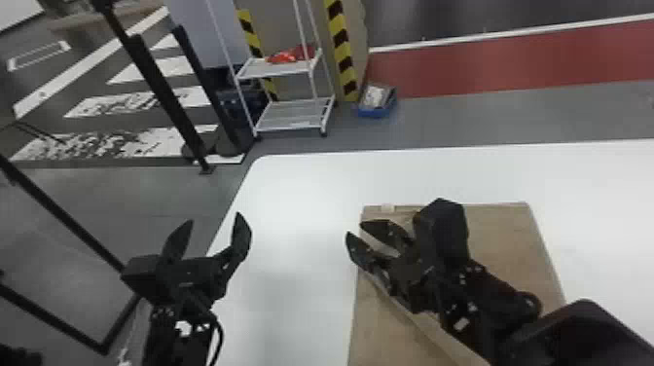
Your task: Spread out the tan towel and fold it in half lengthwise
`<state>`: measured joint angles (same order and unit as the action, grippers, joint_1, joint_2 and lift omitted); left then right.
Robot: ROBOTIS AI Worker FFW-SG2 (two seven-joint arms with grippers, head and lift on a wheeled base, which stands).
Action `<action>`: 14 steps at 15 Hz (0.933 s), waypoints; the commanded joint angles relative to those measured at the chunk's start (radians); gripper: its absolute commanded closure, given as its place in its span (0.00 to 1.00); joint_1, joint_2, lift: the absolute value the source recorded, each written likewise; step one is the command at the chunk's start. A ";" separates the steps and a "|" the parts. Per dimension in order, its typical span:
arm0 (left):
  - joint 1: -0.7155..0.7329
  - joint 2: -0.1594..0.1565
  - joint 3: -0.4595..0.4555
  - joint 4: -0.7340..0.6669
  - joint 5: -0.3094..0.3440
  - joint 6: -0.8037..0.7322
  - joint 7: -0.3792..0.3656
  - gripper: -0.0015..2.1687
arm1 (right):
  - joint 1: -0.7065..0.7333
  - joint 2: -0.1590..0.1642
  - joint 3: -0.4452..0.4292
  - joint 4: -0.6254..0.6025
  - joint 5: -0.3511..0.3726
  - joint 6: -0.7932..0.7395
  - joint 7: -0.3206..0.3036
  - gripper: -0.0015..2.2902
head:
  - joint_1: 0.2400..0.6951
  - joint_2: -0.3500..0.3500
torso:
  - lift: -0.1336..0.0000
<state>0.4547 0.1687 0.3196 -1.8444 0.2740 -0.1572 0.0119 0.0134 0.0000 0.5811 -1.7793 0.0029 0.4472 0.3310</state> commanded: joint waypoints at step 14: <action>-0.018 0.009 -0.001 0.019 -0.012 0.028 -0.202 0.04 | 0.046 -0.117 -0.334 -0.169 0.362 0.086 0.088 0.03 | 1.00 1.00 | 0.06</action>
<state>0.4435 0.1747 0.3139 -1.8292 0.2640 -0.1404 -0.1682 0.0605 -0.1138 0.2681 -1.9348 0.3146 0.5126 0.4128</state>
